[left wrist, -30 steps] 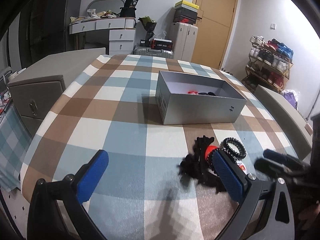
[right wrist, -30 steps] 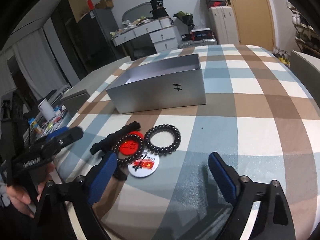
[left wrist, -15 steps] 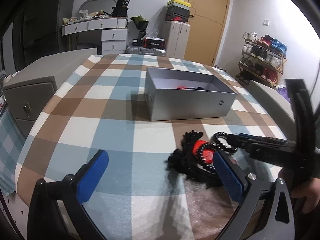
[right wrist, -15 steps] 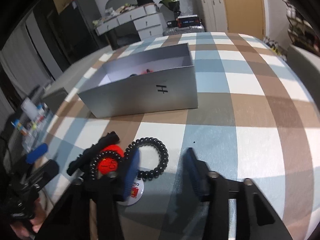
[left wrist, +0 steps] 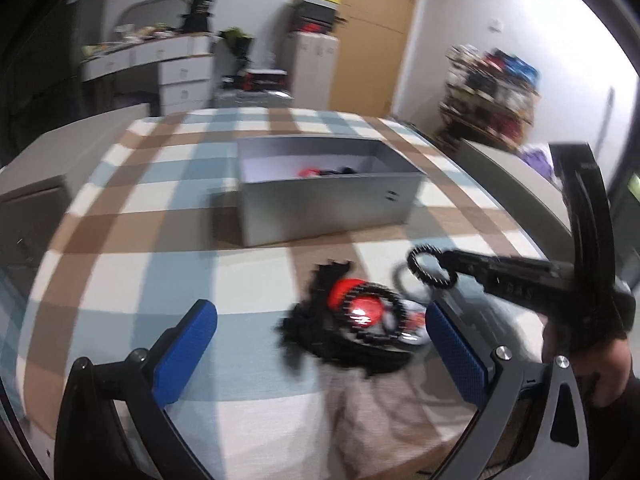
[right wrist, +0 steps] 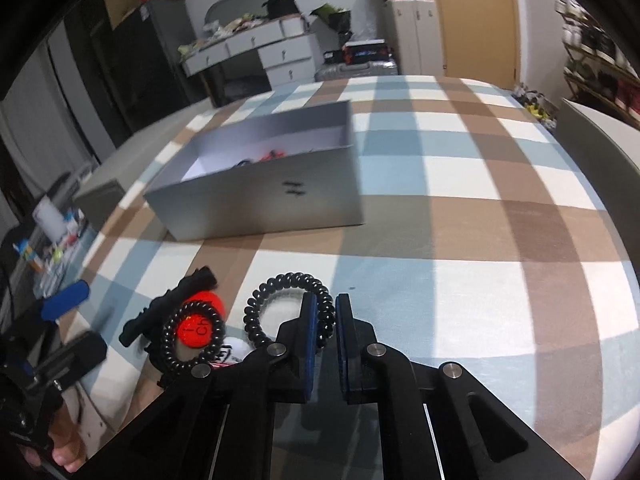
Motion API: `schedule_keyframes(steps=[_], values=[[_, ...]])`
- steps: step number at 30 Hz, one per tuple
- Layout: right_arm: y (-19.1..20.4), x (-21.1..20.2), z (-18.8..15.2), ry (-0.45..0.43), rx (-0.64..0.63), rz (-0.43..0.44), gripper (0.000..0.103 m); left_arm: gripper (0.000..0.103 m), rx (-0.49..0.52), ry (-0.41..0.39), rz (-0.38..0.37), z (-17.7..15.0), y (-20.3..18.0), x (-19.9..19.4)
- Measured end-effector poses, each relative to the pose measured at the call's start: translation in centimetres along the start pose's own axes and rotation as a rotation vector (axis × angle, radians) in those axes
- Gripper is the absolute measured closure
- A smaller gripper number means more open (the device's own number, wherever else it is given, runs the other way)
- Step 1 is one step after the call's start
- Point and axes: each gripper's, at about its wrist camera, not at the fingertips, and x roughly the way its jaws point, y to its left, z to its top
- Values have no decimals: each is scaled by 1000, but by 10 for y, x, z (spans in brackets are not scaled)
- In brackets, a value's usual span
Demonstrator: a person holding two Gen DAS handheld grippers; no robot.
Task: Organize jewelry
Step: 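Grasp the black spiral coil hair tie with the right gripper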
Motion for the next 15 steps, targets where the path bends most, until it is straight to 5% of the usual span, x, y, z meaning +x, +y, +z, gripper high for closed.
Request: schedule_keyframes(steps=[7,11,14,15], values=[[-24,-14,-5,-19,73,28,95,3,89,71,-113,11,-31,17],[-26,-18,-8,-25,73,37,95,29,138,110,-156,14,-42,24],[-28,-19,-8,-27,79,53,95,74,151,181,-155,13,-43,35],[-28,-20,-8,-27,81,60,95,79,134,206,-169,12,-40,38]])
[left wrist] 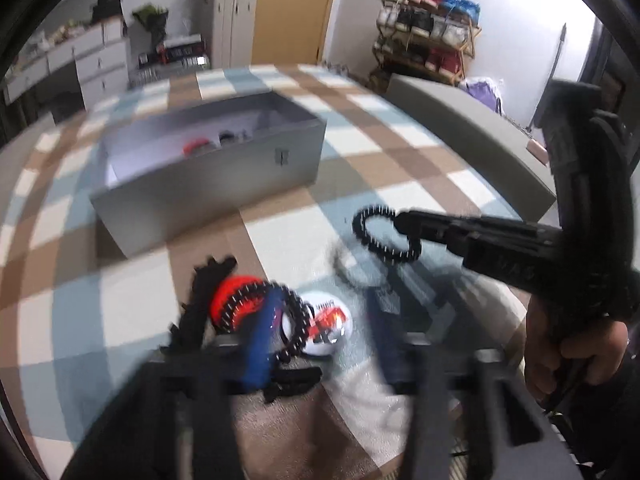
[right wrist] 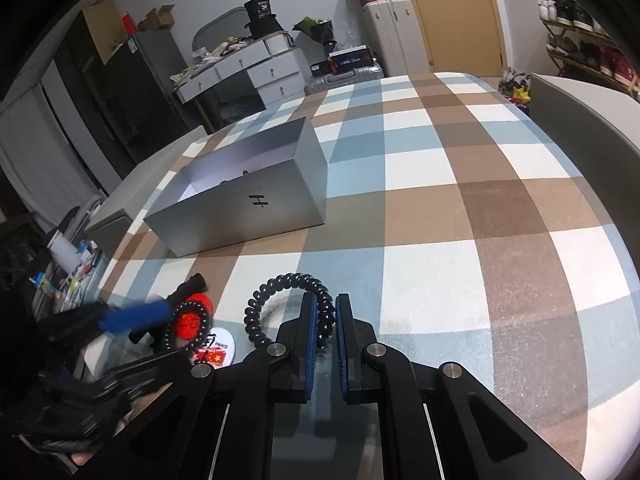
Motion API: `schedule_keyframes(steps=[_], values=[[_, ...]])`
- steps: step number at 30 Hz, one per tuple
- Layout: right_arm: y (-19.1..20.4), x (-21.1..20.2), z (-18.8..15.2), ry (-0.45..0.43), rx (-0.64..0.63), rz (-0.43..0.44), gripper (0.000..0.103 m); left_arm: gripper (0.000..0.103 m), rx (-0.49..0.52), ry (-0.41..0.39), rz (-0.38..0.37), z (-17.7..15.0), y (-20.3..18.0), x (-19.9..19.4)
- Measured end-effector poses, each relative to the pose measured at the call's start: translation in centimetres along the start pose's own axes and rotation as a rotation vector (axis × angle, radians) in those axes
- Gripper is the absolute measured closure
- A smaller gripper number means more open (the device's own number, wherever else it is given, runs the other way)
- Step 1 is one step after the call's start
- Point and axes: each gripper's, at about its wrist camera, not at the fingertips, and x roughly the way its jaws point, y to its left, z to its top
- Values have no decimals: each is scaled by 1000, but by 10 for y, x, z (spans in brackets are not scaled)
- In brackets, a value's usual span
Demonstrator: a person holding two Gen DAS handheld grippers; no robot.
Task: Organize jewelry
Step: 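Grasp the black spiral coil hair tie with the right gripper, then carry the spiral hair tie over the silver box and lower it inside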
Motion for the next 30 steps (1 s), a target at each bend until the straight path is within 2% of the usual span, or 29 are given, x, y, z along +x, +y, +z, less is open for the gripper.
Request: schedule_keyframes(steps=[6,12,17,24,30], values=[[3,1,3,-8,-6,24,95,80,-35,46,23,-6,8,3],[3,3,5,-8,3,35,95,87,-8,62,55,-8,1,4],[2,2,5,-7,8,36,94,98,-11,33,50,-5,3,-2],[2,-1,10,-15,23,40,94,98,-9,-20,29,1,5,-14],[9,-9,20,-43,7,66,94,98,-30,-118,29,12,12,-38]])
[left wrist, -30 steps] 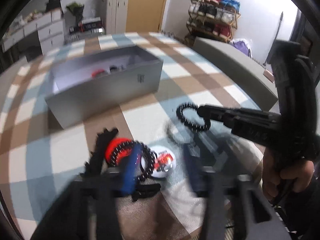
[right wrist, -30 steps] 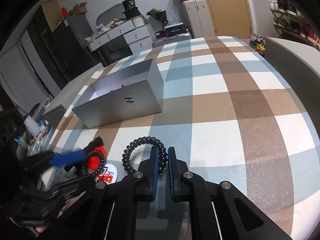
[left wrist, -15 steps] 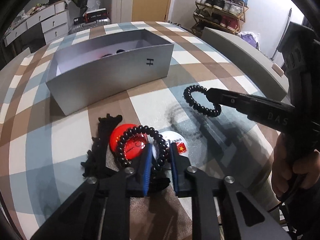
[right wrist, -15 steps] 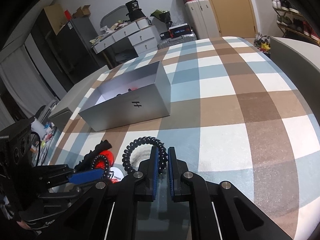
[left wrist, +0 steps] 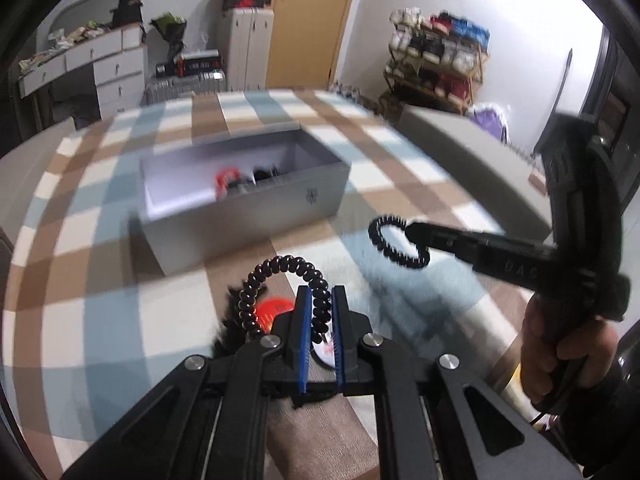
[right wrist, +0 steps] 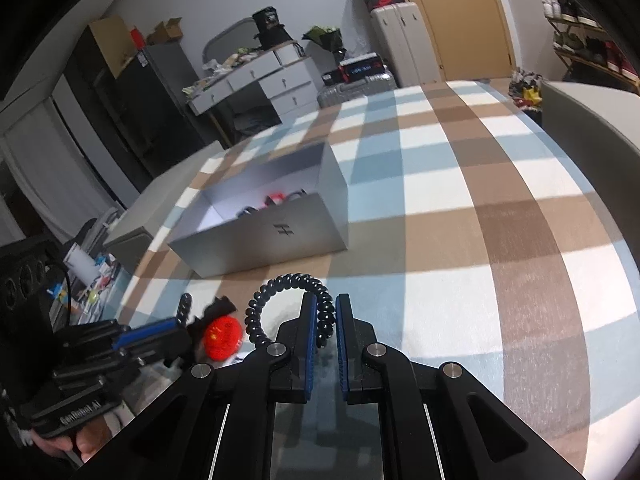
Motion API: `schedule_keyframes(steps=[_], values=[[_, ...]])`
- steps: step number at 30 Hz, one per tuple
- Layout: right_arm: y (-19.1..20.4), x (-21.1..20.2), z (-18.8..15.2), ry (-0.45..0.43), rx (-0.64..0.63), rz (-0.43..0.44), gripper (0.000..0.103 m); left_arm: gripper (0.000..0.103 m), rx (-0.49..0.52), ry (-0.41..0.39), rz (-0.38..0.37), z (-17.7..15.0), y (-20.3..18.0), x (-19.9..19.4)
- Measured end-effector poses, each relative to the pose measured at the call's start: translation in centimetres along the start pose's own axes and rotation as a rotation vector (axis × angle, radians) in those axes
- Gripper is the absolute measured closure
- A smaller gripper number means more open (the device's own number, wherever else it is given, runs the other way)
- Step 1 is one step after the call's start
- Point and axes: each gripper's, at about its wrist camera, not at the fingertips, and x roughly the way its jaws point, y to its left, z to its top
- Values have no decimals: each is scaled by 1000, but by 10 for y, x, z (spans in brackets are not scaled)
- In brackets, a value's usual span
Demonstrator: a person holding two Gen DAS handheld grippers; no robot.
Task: Organize jewelry
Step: 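Carry the spiral hair tie over the silver box and lower it inside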
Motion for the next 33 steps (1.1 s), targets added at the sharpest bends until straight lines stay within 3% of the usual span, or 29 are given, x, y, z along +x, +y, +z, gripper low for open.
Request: schedule_keyframes(steps=[6,14,23,33], values=[[17,-6,25,-55,-38,50,94,98,-8,-109,11,29,15,-20],[39,9,66,-93,-79,106,94,98,-17,-179,23,60,38,-16],[56,44,97,-88,-135,106,94,98,-67,-142,-17,72,63,10],[50,86,103,-27,-129,80,94,98,-82,-80,-37,72,72,33]])
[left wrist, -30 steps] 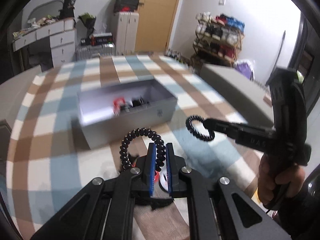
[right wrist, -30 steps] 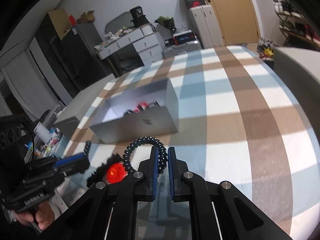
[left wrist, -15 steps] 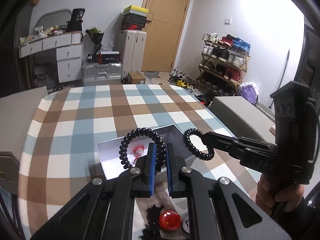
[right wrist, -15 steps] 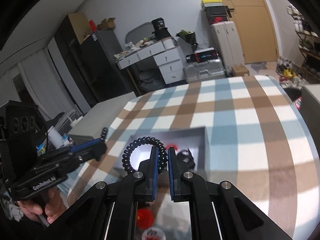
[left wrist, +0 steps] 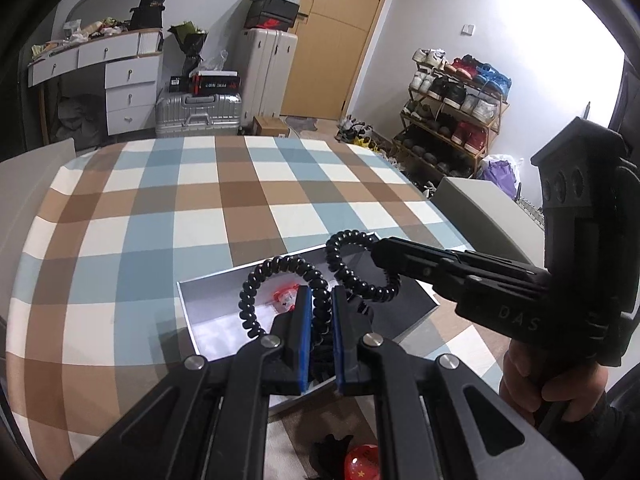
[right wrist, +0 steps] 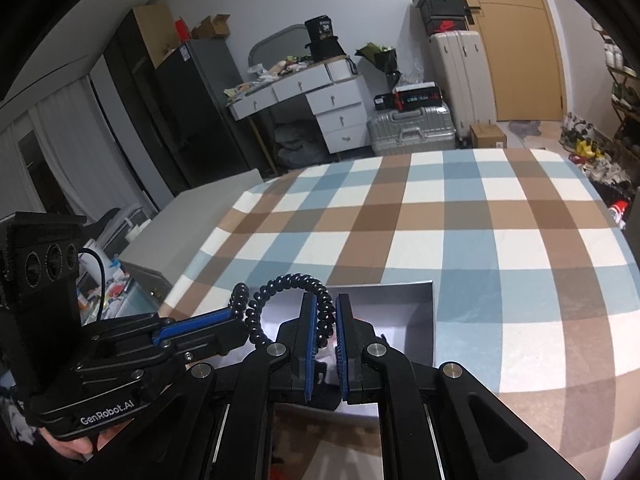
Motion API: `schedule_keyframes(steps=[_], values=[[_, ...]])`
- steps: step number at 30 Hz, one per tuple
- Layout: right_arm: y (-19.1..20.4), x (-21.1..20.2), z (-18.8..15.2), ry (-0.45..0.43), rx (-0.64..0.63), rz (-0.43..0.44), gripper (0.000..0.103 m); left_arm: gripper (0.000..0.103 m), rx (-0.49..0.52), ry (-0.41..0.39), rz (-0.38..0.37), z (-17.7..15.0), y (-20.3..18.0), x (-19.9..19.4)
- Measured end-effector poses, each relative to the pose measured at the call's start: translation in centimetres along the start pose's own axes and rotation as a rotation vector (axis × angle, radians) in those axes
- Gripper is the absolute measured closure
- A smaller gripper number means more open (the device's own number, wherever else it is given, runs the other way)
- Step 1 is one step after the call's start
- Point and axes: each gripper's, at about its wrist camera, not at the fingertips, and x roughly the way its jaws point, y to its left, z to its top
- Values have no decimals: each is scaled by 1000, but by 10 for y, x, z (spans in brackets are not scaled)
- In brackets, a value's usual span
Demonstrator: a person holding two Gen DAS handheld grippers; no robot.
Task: Organize jewelry
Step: 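Carry the spiral hair tie over the silver box and lower it inside, then withdraw the right gripper from the box back toward the pile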
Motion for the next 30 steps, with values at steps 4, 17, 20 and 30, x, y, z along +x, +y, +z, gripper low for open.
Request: schedule_keyframes(steps=[4,17,20,30], values=[[-3,7,-2,17,4,-13,94,98,-4,27,0,-1,2,6],[-10,15,-3,43,32,11,90,90,-15,34,-37,1,6,4],[-11,7,-3,11,43,15,72,73,-21,23,-23,1,8,1],[-9,-31,-6,-67,48,-6,49,59,-11,-29,29,0,2,-16]])
